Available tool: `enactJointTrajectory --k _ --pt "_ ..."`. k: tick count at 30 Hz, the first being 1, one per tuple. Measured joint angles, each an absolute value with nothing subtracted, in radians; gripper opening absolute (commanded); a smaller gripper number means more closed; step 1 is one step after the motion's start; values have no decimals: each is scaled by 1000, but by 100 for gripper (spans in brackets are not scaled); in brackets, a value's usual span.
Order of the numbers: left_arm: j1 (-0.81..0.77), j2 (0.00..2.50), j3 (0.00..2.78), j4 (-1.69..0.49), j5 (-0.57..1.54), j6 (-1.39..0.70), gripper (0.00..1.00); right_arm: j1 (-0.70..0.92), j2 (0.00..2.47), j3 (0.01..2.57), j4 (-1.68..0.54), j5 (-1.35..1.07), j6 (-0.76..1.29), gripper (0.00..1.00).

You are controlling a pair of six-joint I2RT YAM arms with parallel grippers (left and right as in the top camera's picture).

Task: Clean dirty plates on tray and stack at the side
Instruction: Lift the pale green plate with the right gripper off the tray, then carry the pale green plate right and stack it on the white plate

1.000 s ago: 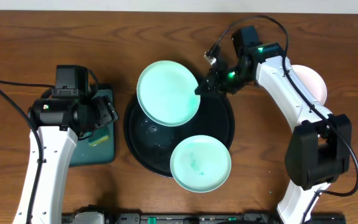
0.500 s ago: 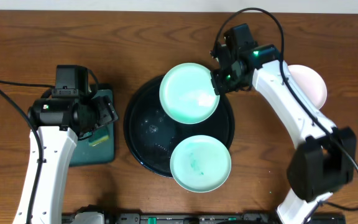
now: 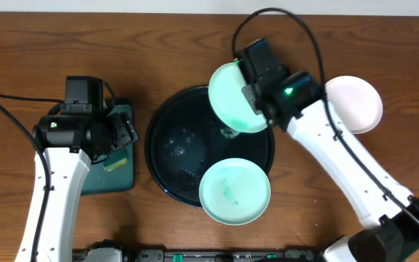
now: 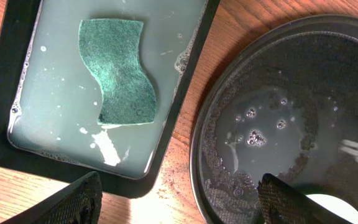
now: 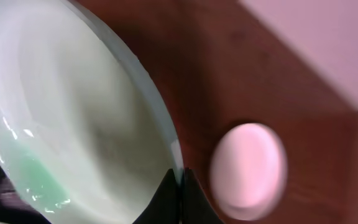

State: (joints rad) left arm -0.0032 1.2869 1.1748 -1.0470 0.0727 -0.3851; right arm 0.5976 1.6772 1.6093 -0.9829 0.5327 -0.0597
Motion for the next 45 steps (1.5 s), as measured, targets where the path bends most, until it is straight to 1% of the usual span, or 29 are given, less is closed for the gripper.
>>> enactJointTrajectory --k 14,22,27,45 --pt "-3 1287 1175 -1047 73 -385 81 908 1677 1609 -959 1061 -255 1" --pt "-3 1287 1175 -1047 73 -385 81 1031 1677 1609 -960 1271 -309 1" --pt "-3 1287 1175 -1047 73 -385 81 1080 1677 1609 -960 1338 -342 1" --pt "-3 1287 1175 -1047 73 -385 81 1085 1677 1609 -960 1358 -355 1"
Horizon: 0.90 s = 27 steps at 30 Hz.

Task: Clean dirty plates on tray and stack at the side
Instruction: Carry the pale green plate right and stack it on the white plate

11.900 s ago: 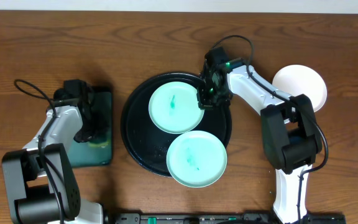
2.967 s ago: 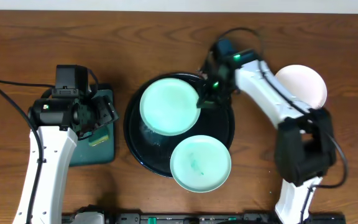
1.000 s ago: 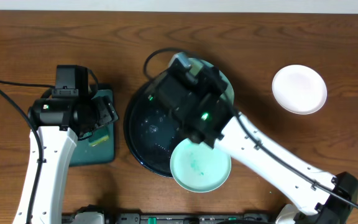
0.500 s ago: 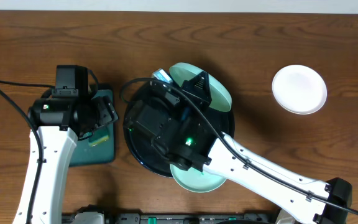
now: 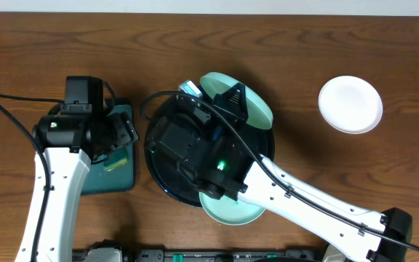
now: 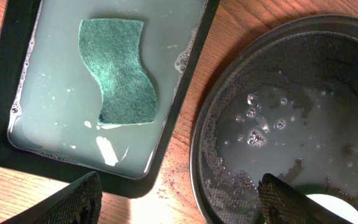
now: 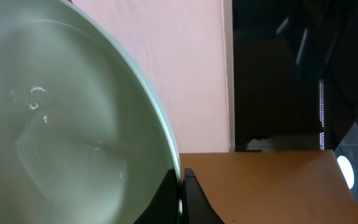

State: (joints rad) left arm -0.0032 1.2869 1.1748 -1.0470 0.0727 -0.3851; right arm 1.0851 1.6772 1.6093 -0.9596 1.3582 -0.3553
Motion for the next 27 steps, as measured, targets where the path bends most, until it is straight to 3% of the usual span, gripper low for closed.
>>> enactJointTrajectory --k 9,24,27 --pt "-3 1287 1175 -1047 73 -385 81 1089 1677 1609 -1047 1154 -294 1" --pt "-4 1287 1175 -1047 73 -385 81 1085 1678 1611 -1056 1103 -194 1" --pt "-4 1287 1175 -1050 73 -385 81 1083 1678 1613 -1145 1088 -146 1"
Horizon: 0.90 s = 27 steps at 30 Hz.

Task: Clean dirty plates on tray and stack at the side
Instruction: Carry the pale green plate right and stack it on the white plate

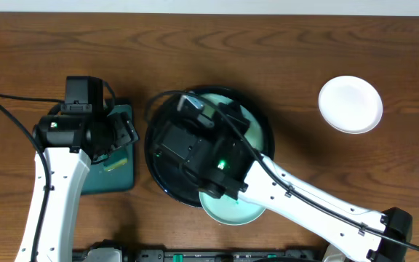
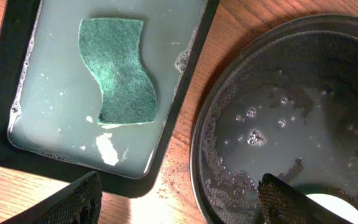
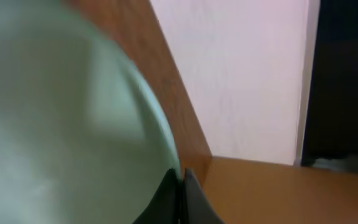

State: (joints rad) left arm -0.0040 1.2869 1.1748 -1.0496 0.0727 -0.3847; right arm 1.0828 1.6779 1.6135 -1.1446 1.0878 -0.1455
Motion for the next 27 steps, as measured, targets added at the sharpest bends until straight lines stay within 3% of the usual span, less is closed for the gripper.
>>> enactJointTrajectory --k 5,18,27 --pt "-4 1287 1175 -1051 73 -385 81 1030 1678 1614 -1110 934 -32 1" --pt "-4 1287 1175 -1052 73 -385 81 188 1680 1615 -1047 200 443 1" --pt "-4 1287 1175 -1052 73 -385 81 -205 1726 1615 -1083 39 578 1"
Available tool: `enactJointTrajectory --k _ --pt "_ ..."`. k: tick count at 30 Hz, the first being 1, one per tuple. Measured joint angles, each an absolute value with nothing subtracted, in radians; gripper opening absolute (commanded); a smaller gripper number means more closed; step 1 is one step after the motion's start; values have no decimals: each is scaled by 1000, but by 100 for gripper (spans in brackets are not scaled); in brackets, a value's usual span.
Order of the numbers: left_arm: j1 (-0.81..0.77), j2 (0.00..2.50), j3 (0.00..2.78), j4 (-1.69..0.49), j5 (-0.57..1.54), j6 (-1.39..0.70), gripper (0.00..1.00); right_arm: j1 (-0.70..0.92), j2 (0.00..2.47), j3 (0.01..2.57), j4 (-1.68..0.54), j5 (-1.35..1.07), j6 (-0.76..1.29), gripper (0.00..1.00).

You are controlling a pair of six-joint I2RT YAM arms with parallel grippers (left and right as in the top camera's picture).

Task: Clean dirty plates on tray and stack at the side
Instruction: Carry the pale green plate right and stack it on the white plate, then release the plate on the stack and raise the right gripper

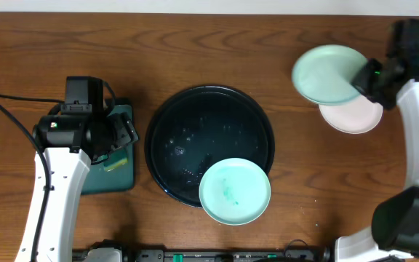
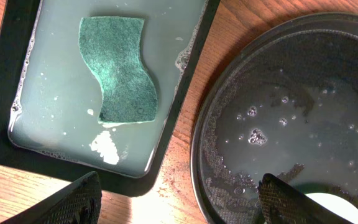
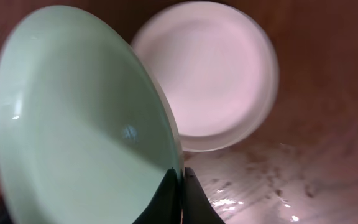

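Note:
My right gripper (image 1: 366, 76) is shut on the rim of a mint-green plate (image 1: 326, 74), which hangs tilted just up and left of a white plate (image 1: 355, 118) lying on the table. In the right wrist view the green plate (image 3: 79, 124) overlaps the white plate (image 3: 216, 74), with the gripper (image 3: 181, 186) pinching its edge. A second mint plate (image 1: 235, 191) with green smears rests on the front rim of the round dark tray (image 1: 188, 124). My left gripper (image 2: 179, 199) is open and holds nothing, between the sponge tray and the round tray.
A green sponge (image 2: 118, 70) lies in soapy water in a black rectangular tray (image 2: 5, 81) at the left. The round tray (image 2: 278, 124) holds bubbly water. Black cables trail over the table's far left.
The right arm was stretched over the round tray with the green plate low above it. Now it holds that plate at the far right, beside the white plate. The left arm has not moved.
The right gripper first held the green plate tilted over the tray's far right rim. Then the arm lay across the tray with the plate at the far rim, then lower over the water. Now the plate hangs by the white plate. The left gripper stayed open throughout.

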State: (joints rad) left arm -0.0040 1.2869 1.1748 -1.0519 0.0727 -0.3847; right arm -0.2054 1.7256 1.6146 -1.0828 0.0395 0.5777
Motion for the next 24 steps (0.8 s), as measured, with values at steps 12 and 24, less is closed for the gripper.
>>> enactJointTrajectory --k 12,24 --pt "-4 1287 1175 -1055 73 -385 81 -301 1977 1615 -1095 35 578 2" --pt "-4 1287 1175 -1056 73 -385 81 -321 2019 1615 -1088 91 581 1"
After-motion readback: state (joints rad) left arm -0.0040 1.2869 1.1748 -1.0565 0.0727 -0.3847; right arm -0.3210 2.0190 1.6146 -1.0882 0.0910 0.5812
